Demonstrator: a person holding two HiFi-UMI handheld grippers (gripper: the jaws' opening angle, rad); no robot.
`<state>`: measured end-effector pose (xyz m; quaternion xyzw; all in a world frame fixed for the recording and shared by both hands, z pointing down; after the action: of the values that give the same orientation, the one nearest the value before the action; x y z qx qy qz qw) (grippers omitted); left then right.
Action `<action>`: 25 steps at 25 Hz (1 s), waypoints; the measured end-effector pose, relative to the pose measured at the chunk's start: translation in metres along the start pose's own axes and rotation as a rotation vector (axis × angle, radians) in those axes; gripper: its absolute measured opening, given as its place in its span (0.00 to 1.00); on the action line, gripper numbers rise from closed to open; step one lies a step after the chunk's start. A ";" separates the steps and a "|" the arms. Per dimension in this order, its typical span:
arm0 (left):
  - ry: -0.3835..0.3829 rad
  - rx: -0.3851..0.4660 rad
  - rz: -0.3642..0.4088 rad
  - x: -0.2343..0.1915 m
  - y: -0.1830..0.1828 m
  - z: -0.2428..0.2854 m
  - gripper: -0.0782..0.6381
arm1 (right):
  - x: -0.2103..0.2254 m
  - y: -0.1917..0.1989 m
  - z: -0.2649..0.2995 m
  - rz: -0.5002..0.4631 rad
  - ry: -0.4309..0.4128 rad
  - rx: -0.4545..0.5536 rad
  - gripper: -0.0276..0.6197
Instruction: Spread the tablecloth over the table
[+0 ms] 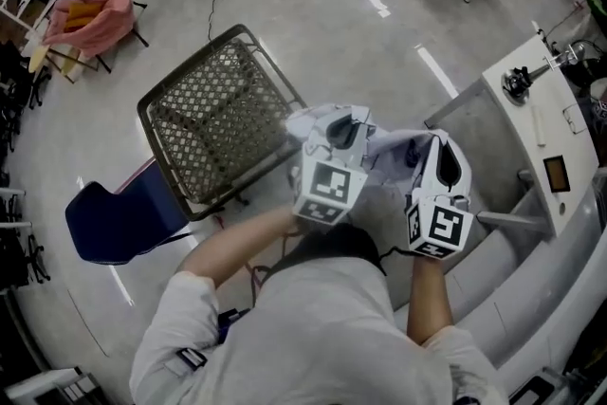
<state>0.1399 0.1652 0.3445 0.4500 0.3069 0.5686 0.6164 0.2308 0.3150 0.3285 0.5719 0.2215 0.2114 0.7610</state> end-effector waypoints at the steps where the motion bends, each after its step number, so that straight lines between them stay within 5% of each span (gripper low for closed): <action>1: 0.012 -0.004 0.015 -0.002 -0.001 0.006 0.14 | -0.001 0.001 0.002 0.005 0.008 -0.005 0.05; 12: 0.098 -0.089 0.044 -0.022 -0.003 0.107 0.14 | 0.037 0.033 0.065 0.107 0.091 -0.104 0.05; 25: -0.014 -0.179 0.044 -0.097 -0.010 0.198 0.14 | 0.061 0.038 0.180 0.157 0.009 -0.127 0.05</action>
<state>0.3048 0.0300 0.4031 0.4037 0.2408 0.6041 0.6435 0.3822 0.2198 0.4040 0.5372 0.1655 0.2866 0.7758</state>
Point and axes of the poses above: the fingertips, and each gripper's own axes: z forward along the fingers, x to its right, y out of its underside, the point moved 5 cm from there along -z, backward along the fingers, and after that the axes turned 8 degrees about -x, right-handed, at the moved point
